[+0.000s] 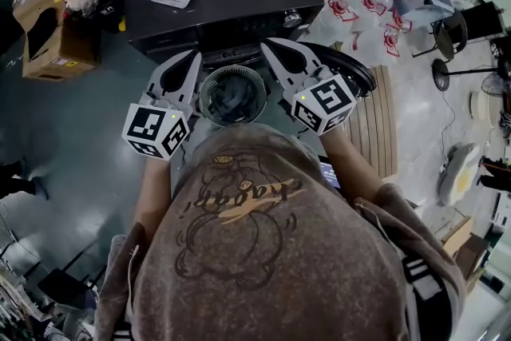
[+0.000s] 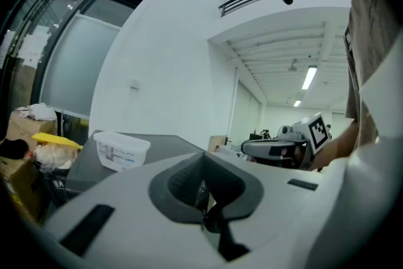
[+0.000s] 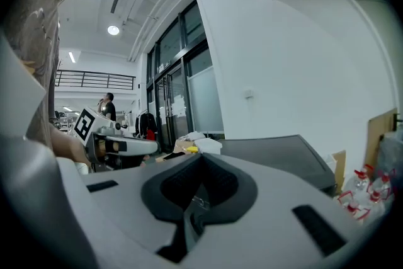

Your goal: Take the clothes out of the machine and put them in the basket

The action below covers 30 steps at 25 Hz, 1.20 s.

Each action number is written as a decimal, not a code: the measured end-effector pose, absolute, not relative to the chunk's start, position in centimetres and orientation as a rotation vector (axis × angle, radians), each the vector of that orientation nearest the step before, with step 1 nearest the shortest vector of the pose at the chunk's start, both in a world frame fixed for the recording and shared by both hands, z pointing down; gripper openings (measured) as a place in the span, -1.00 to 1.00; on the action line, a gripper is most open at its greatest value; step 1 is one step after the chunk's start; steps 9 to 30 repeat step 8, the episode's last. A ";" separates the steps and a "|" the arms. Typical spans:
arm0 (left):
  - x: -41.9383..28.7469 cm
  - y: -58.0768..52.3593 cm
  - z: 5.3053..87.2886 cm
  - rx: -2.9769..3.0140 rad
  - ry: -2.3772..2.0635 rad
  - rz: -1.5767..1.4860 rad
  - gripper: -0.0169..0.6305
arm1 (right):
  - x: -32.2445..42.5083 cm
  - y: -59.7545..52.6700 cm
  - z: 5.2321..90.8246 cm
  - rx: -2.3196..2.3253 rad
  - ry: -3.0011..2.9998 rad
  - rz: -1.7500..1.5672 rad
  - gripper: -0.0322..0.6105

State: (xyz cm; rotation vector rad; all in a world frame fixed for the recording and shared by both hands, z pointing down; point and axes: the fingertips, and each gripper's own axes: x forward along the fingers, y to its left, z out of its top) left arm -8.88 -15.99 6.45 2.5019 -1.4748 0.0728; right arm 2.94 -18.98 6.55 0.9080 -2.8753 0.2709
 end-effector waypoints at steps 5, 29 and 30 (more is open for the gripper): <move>-8.6 -15.5 6.4 2.509 -1.481 0.069 -0.92 | 3.4 -18.8 6.4 0.906 -2.874 0.261 -0.92; -8.8 -15.2 6.5 2.503 -1.493 0.065 -0.92 | 3.3 -18.5 6.5 0.891 -2.874 0.254 -0.92; -8.8 -15.2 6.5 2.503 -1.493 0.065 -0.92 | 3.3 -18.5 6.5 0.891 -2.874 0.254 -0.92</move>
